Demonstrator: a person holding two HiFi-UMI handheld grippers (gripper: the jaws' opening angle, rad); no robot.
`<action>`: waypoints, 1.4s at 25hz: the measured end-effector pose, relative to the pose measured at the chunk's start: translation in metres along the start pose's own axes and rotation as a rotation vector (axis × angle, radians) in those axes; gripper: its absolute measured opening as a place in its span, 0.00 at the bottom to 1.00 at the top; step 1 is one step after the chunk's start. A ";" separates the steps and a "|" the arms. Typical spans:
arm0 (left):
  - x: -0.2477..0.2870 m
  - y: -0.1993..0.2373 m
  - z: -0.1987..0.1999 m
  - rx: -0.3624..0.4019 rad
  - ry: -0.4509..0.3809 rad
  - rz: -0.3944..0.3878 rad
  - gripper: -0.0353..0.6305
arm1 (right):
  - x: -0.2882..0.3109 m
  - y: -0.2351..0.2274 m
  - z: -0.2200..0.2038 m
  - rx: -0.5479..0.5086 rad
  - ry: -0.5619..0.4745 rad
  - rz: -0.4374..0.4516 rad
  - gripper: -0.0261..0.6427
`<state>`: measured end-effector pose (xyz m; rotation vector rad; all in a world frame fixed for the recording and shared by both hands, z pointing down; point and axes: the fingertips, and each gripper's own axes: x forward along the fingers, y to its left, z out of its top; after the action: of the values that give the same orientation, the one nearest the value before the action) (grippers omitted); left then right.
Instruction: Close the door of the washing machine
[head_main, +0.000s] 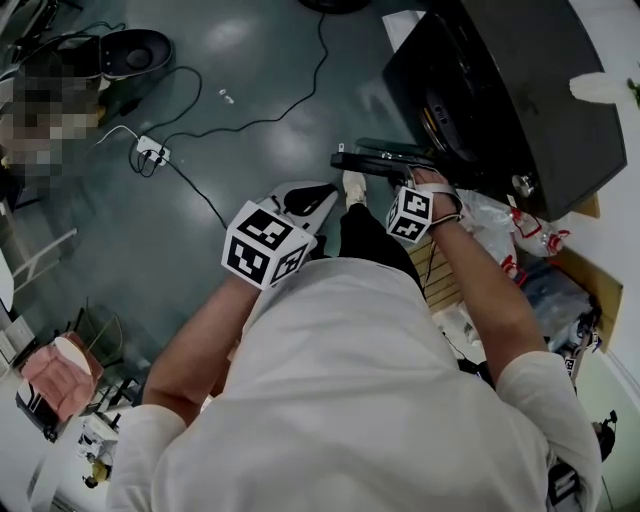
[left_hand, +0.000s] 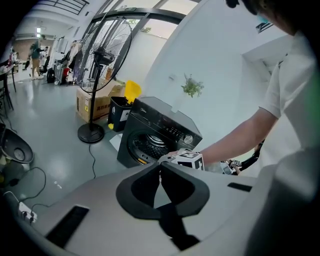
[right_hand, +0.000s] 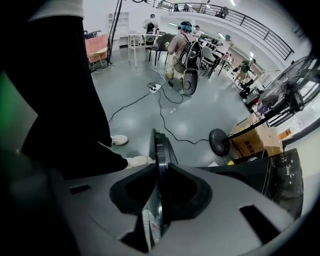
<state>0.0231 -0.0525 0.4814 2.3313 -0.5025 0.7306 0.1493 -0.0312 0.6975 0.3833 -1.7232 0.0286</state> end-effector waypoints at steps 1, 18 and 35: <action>0.000 0.000 0.001 0.000 0.000 0.003 0.09 | 0.001 -0.005 0.000 0.011 0.000 -0.005 0.16; 0.005 0.012 0.027 -0.014 -0.017 0.065 0.09 | 0.016 -0.087 -0.009 0.189 -0.003 -0.073 0.16; 0.010 0.033 0.046 -0.066 -0.050 0.141 0.09 | 0.025 -0.167 -0.040 0.397 0.000 -0.137 0.16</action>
<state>0.0313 -0.1087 0.4729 2.2751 -0.7088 0.7107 0.2285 -0.1856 0.6965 0.7921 -1.6850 0.2740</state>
